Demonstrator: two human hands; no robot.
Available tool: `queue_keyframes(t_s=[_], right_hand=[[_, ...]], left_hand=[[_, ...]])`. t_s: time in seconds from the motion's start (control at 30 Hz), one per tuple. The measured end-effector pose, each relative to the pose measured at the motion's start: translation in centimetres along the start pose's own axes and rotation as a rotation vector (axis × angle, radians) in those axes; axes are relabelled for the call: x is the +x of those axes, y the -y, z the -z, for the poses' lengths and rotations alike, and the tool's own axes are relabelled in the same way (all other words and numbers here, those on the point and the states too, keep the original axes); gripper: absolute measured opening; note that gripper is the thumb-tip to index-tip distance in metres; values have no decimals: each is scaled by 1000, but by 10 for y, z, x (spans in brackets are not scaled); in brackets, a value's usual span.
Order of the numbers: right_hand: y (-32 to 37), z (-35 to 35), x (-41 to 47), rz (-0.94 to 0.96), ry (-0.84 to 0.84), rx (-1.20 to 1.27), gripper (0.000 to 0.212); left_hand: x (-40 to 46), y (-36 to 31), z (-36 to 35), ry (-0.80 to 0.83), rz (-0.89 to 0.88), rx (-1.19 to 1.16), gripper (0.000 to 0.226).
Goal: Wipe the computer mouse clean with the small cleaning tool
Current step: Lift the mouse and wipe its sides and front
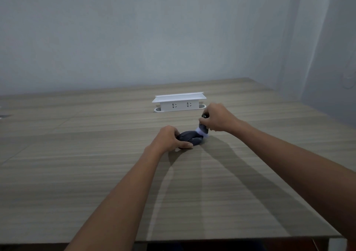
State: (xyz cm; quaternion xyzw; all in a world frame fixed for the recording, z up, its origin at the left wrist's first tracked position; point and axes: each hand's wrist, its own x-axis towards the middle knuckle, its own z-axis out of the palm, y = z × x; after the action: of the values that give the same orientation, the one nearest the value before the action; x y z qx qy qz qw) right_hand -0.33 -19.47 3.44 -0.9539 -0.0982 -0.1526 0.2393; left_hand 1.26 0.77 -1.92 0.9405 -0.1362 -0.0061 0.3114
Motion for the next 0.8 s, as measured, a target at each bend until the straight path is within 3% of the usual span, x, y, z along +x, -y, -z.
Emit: queue_keyframes(t_s=[0.37,0.57,0.8], right_hand=[[-5,-7,-9,-19,-32,180,18],[5,-2,-28,-19,134,266,24],[-14,-2,-25,-91,162,125,29]], left_hand=[[1,1,3,22,-75,-85,38],[3,2,0,32,-113,-120,34],[6,0,3,47,-91,-122,39]])
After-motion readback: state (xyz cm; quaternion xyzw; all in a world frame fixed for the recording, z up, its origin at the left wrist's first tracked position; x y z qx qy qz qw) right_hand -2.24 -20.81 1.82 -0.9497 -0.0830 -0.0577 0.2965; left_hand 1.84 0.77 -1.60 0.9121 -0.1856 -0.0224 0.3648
